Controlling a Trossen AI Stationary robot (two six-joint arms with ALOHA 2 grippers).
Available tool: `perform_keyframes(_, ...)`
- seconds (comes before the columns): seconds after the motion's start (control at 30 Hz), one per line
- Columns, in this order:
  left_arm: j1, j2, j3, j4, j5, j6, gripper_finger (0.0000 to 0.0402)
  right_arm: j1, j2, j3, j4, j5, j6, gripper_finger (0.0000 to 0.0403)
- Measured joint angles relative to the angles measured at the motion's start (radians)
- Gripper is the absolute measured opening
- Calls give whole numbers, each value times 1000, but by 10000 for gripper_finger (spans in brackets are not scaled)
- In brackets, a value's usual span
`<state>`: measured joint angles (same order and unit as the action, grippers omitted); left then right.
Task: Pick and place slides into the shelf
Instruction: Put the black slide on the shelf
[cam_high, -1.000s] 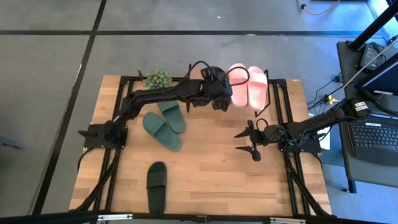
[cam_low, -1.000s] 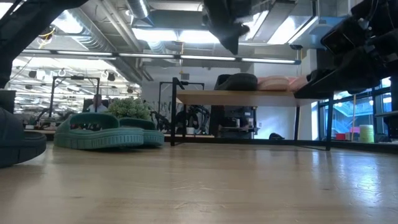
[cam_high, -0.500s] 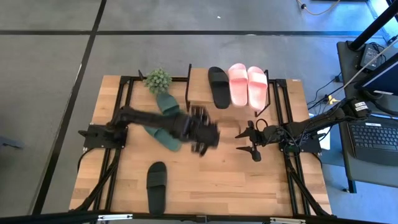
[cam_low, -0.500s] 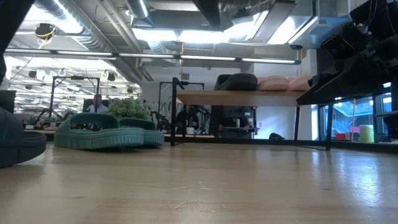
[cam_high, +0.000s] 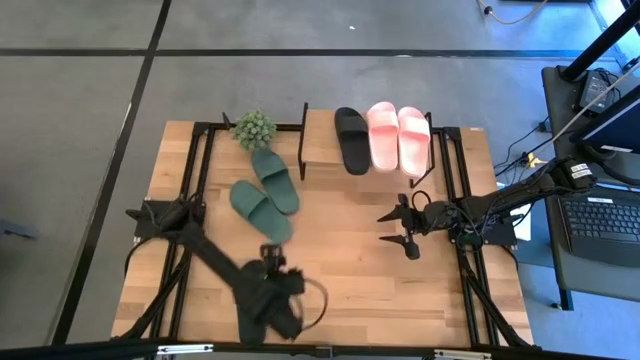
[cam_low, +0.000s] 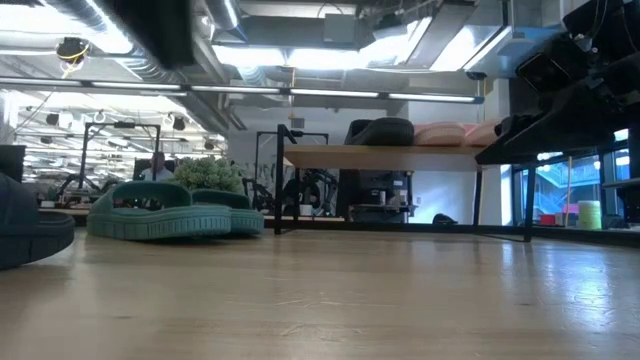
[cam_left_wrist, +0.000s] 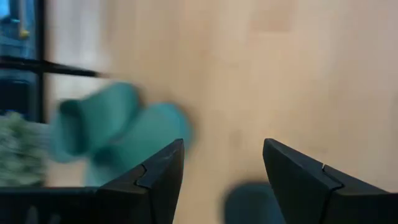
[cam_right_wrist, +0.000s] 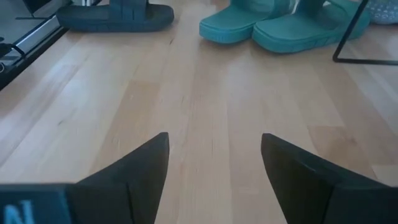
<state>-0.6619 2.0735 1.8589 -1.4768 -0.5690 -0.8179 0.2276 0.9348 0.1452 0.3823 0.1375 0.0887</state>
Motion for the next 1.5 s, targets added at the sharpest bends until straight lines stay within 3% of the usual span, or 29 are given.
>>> perform_keyframes(0.2, -143, 0, -18, 165, 30, -97, 211, 0, 0, 0, 25, 0, -30, 255)
perform_keyframes(0.37, -189, 0, -33, 141, 41, -274, 211, 0, 0, 0, 29, 1, -44, 255)
perform_keyframes(0.67, -198, 3, -193, 161, 244, -486, 211, 0, 0, 0, 71, 1, -75, 255)
perform_keyframes(0.97, -186, 2, -282, 125, 253, -455, 211, 0, 0, 0, 71, 1, -94, 255)
perform_keyframes(1.5, -175, 2, -284, 149, 245, -482, 211, 0, 0, 0, 70, 1, -97, 255)
